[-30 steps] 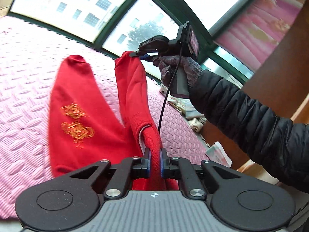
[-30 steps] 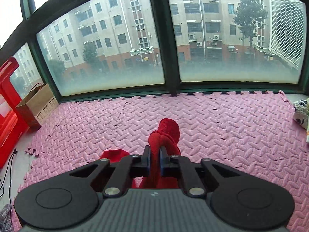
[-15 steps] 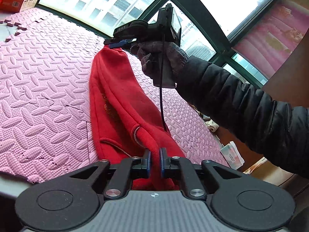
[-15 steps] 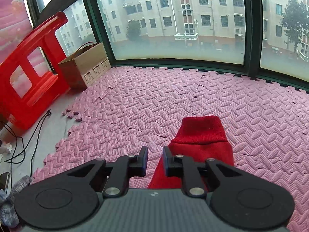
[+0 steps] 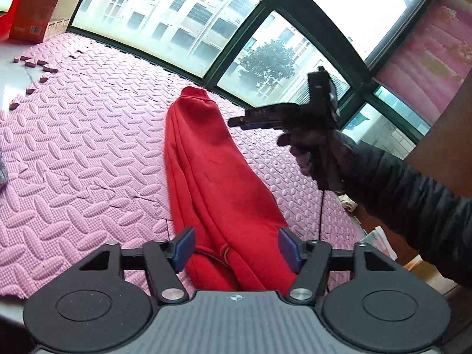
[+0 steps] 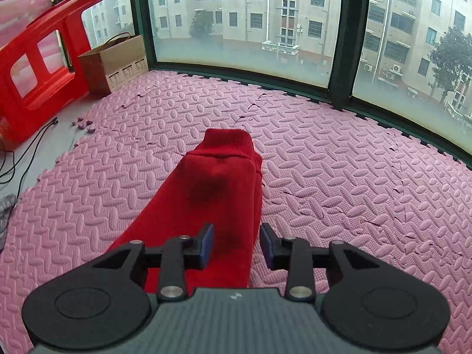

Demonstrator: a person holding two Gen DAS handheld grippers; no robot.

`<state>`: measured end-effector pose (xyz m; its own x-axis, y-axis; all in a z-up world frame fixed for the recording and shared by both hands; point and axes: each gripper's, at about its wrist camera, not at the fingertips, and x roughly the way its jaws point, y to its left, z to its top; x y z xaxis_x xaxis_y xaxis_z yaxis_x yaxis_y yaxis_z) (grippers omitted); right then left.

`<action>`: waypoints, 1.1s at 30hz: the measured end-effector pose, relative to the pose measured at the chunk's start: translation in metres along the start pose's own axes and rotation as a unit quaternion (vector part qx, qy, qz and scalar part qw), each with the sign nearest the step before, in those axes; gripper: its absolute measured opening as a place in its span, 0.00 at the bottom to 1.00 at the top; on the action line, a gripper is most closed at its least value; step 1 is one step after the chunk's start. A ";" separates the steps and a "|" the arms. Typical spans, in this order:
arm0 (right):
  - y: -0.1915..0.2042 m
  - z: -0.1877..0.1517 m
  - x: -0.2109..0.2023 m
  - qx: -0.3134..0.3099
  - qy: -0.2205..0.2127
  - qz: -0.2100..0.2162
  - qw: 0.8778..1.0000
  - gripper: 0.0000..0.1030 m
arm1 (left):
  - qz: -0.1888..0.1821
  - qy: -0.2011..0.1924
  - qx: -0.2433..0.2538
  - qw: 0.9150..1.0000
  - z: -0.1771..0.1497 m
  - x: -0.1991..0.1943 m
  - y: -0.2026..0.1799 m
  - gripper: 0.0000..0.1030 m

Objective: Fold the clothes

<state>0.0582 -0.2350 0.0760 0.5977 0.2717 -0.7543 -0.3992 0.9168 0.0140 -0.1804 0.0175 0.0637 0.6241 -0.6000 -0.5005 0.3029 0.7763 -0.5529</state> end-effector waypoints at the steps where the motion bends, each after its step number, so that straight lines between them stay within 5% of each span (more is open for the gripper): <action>1: 0.000 -0.006 -0.004 -0.005 0.002 0.002 1.000 0.34 | 0.003 -0.001 0.004 1.000 0.004 0.005 -0.001 0.67; 6: 0.002 -0.040 -0.030 -0.011 -0.005 0.019 1.000 0.35 | 0.030 -0.003 0.037 0.999 0.022 0.035 -0.011 0.65; 11: 0.007 -0.070 -0.060 -0.022 -0.027 0.028 0.999 0.35 | 0.062 0.025 0.045 0.997 0.038 0.075 -0.006 0.44; 23: 0.013 -0.146 -0.106 0.003 -0.055 0.030 0.998 0.37 | 0.115 0.060 0.058 0.990 0.060 0.124 0.005 0.40; 29: 0.006 -0.165 -0.109 0.036 -0.055 0.029 0.997 0.37 | 0.119 0.064 0.058 0.989 0.061 0.133 0.008 0.13; 33: 0.003 -0.170 -0.110 0.044 -0.060 0.028 0.997 0.37 | 0.117 0.042 0.054 0.991 0.068 0.121 0.000 0.08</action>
<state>-0.1269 -0.3118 0.0475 0.6563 0.3519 -0.6674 -0.3756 0.9196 0.1155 -0.0562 -0.0416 0.0482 0.6251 -0.4111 -0.6636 0.2342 0.9097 -0.3429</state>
